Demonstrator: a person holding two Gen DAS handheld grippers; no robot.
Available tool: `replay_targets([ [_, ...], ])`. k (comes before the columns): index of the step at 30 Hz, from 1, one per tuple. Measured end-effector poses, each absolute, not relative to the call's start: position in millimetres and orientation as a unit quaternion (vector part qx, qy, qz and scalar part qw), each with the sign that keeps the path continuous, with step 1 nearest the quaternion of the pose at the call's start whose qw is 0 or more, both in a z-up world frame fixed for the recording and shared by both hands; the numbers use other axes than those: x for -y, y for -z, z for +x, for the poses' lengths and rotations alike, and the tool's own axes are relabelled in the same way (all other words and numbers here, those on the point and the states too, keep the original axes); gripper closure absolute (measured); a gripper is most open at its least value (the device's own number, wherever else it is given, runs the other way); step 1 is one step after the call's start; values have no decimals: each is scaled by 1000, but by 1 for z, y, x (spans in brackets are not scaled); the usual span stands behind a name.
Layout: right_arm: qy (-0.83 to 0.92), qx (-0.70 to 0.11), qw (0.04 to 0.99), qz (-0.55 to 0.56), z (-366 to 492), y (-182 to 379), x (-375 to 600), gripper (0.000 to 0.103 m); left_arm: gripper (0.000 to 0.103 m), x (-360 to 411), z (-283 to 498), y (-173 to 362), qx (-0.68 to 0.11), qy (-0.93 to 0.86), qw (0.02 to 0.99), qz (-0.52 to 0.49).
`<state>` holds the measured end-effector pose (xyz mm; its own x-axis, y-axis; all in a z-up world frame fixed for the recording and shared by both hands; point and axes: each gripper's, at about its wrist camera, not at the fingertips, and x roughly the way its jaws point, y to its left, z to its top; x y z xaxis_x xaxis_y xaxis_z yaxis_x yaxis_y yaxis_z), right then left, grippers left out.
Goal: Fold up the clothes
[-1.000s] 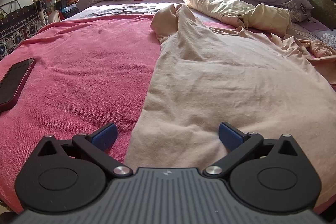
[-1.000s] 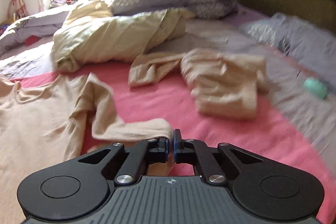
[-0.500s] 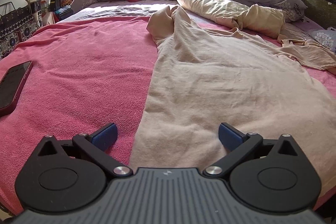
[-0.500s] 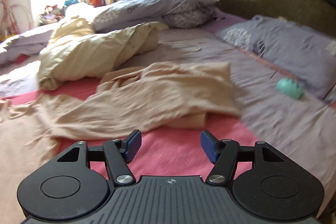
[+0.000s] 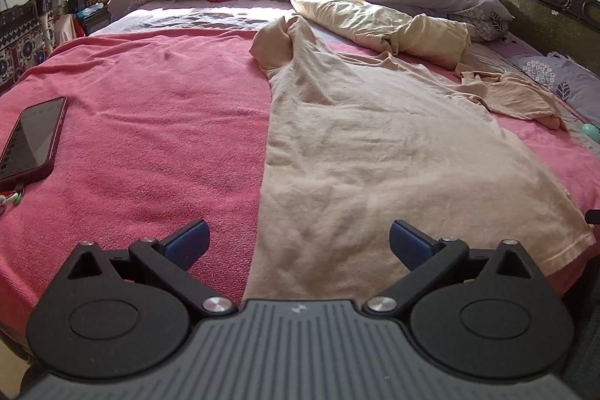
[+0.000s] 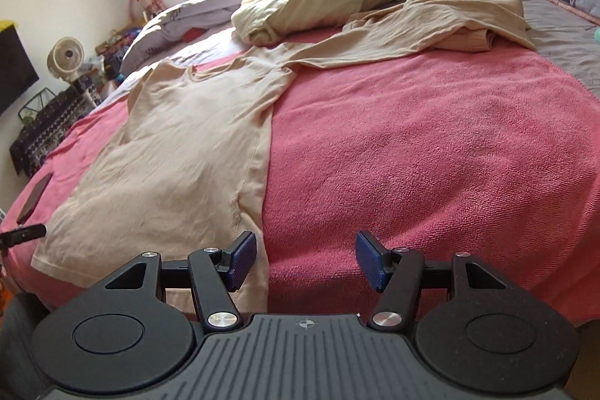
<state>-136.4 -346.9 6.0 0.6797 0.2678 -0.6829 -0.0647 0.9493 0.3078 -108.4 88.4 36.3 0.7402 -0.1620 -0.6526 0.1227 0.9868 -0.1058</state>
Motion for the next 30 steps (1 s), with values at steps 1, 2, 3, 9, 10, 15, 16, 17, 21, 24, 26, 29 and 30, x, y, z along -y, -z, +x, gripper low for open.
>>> replay_targets([
  [1,-96,-393,908,111,-142,-10,342,43,0,-83,-111,-39,-348,89,933,-17],
  [2,-101,-398,908,84,-150,-12,336,43,0,-77,-114,-42,-344,106,933,-3],
  [3,-104,-402,908,52,-156,-12,329,43,0,-71,-118,-43,-342,118,932,8],
  [9,-91,-395,908,-106,-176,-3,287,43,0,-52,-128,-35,-355,133,925,35],
  [10,-84,-384,912,-114,-175,-3,282,43,0,-52,-129,-35,-356,133,924,35],
  [15,-70,-337,930,-130,-170,-13,272,49,0,-50,-132,-37,-358,132,924,38],
  [16,-68,-333,932,-130,-170,-15,272,49,0,-49,-132,-37,-360,135,923,38],
  [17,-66,-329,933,-127,-168,-16,272,49,0,-47,-132,-36,-361,138,921,41],
  [21,-66,-325,937,-108,-160,-19,275,49,0,-32,-134,-31,-363,158,916,68],
  [24,-78,-318,941,-88,-159,-23,277,48,0,-23,-138,-29,-361,169,913,92],
  [26,-80,-313,944,-71,-158,-25,279,48,0,-20,-139,-26,-362,171,910,104],
  [29,-65,-307,947,-64,-150,-26,279,44,0,-19,-140,-24,-365,168,909,108],
  [30,-58,-306,948,-67,-148,-26,279,43,0,-19,-139,-23,-365,166,910,108],
])
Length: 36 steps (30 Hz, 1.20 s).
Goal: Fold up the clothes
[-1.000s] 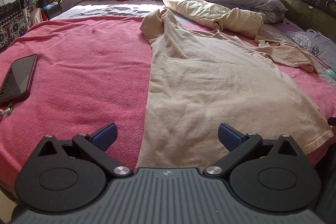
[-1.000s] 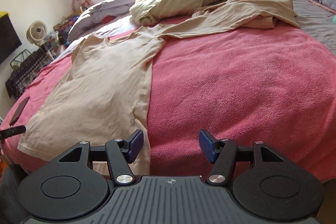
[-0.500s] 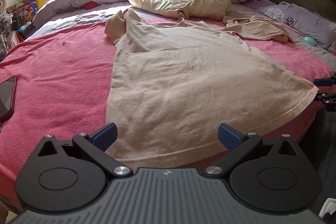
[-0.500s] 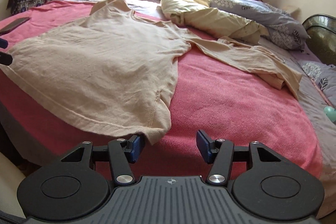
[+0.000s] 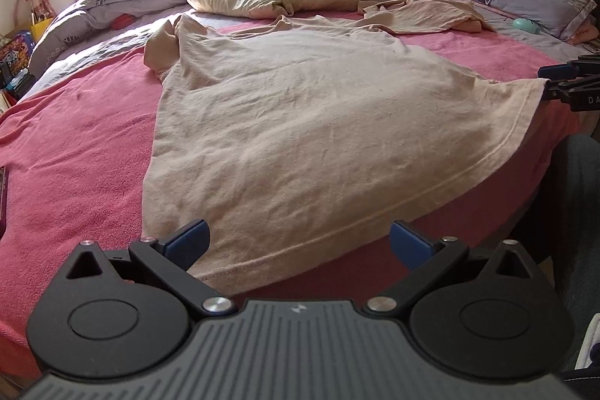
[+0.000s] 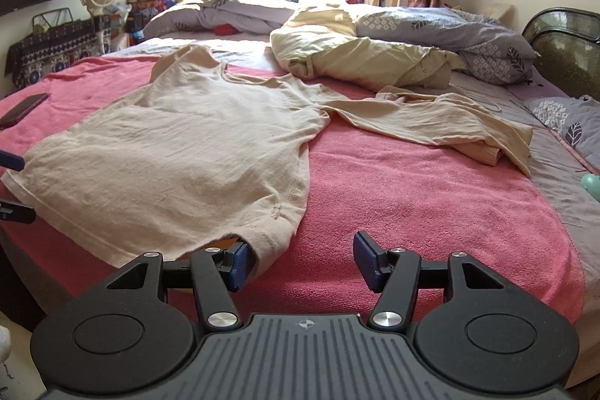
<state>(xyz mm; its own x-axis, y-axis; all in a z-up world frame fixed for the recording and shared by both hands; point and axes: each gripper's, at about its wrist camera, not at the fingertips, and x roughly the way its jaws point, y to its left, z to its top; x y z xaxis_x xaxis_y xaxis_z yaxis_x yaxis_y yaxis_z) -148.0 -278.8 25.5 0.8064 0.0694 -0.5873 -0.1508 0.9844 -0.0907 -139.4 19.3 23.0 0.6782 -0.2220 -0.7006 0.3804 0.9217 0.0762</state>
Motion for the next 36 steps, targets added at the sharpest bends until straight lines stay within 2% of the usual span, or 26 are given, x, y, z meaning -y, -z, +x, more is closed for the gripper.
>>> replay_targets([
  [7,-60,-299,944,-122,-130,-19,258,42,0,-26,-137,-23,-368,151,911,105],
  [9,-63,-305,941,-131,-127,-17,250,54,0,-25,-139,-23,-367,152,912,106],
  [10,-62,-307,941,-130,-126,-17,248,74,0,-25,-139,-23,-366,153,912,107],
  [11,-60,-308,941,-123,-125,-18,247,84,0,-25,-140,-23,-366,154,912,108],
  [21,-29,-301,953,28,-114,-54,284,88,0,-25,-140,-25,-320,101,931,145],
  [33,-15,-315,949,25,-119,-42,283,88,0,-58,-123,-13,-314,-42,934,166],
  [34,-13,-316,948,25,-120,-42,284,88,1,-58,-124,-13,-309,-51,935,169],
  [36,-8,-320,947,23,-122,-39,284,88,9,-59,-124,-13,-297,-68,936,173],
])
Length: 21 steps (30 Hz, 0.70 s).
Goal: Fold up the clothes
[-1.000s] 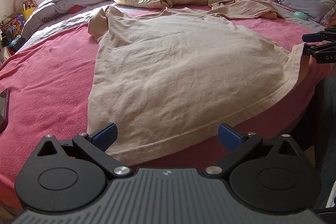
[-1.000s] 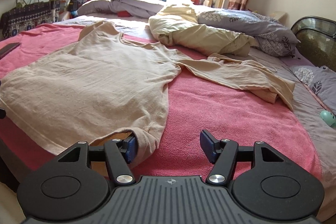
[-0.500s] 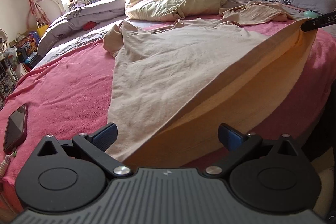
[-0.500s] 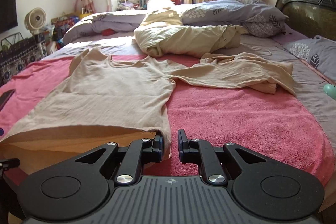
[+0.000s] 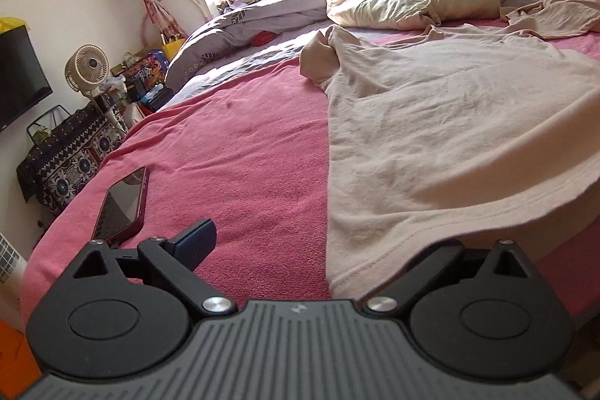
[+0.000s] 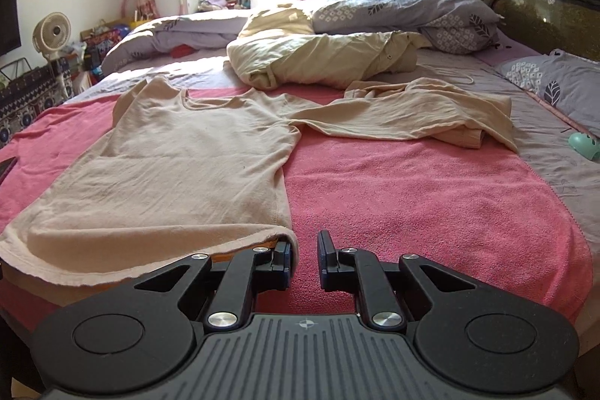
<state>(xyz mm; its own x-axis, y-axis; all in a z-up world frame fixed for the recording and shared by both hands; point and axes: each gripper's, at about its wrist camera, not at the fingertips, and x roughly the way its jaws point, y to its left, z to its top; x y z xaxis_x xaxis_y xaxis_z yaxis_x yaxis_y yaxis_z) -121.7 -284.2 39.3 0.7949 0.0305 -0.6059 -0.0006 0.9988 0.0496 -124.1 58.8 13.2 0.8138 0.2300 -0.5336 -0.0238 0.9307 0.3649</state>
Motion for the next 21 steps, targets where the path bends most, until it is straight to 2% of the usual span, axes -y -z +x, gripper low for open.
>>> replay_targets([
  [3,-2,-335,942,15,-124,-31,282,88,25,-60,-123,-11,-302,-81,936,163],
  [4,1,-340,941,11,-126,-29,280,88,40,-60,-122,-11,-305,-84,935,158],
  [5,3,-343,939,6,-127,-27,279,89,51,-61,-121,-10,-311,-82,934,153],
  [6,5,-345,939,3,-130,-25,278,89,57,-61,-121,-10,-317,-79,934,147],
  [8,9,-347,938,-5,-137,-24,276,90,96,-60,-122,-13,-325,-62,934,135],
  [9,11,-348,938,-11,-140,-24,275,90,98,-59,-123,-14,-331,-53,933,132],
  [18,13,-372,927,-45,-161,-25,270,90,98,-65,-140,-34,-332,-55,934,119],
  [21,19,-397,917,-34,-158,-11,278,90,94,-72,-133,-22,-365,-63,923,103],
])
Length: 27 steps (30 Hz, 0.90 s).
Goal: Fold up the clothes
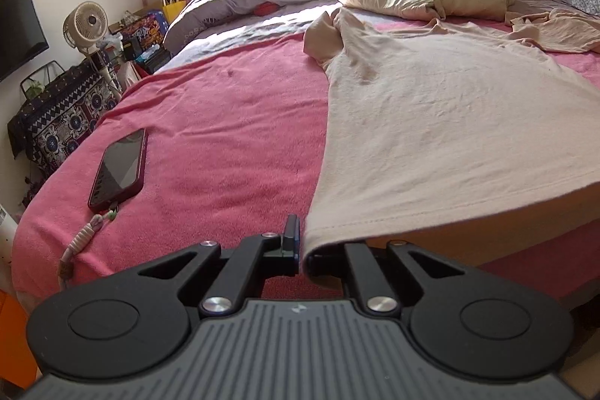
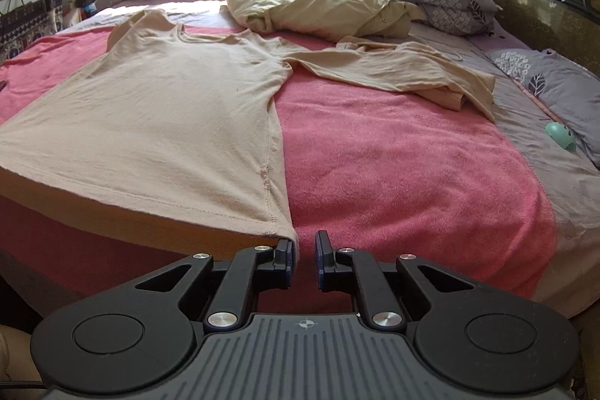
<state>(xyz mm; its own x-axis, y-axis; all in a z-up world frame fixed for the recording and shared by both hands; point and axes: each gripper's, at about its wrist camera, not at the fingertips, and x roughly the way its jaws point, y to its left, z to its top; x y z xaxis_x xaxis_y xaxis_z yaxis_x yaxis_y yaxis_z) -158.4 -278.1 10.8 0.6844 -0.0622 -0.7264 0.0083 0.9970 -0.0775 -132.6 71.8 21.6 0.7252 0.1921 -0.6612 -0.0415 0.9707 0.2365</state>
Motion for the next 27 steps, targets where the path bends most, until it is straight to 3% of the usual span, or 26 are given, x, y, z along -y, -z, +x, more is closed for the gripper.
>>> replay_targets([
  [12,15,-414,910,10,-168,-16,285,90,94,-72,-147,-35,-369,-44,922,111],
  [19,11,-435,900,1,-165,2,284,89,92,-72,-145,-17,-391,-41,911,122],
  [27,-1,-444,896,-10,-161,10,282,89,84,-73,-147,-15,-391,-29,910,135],
])
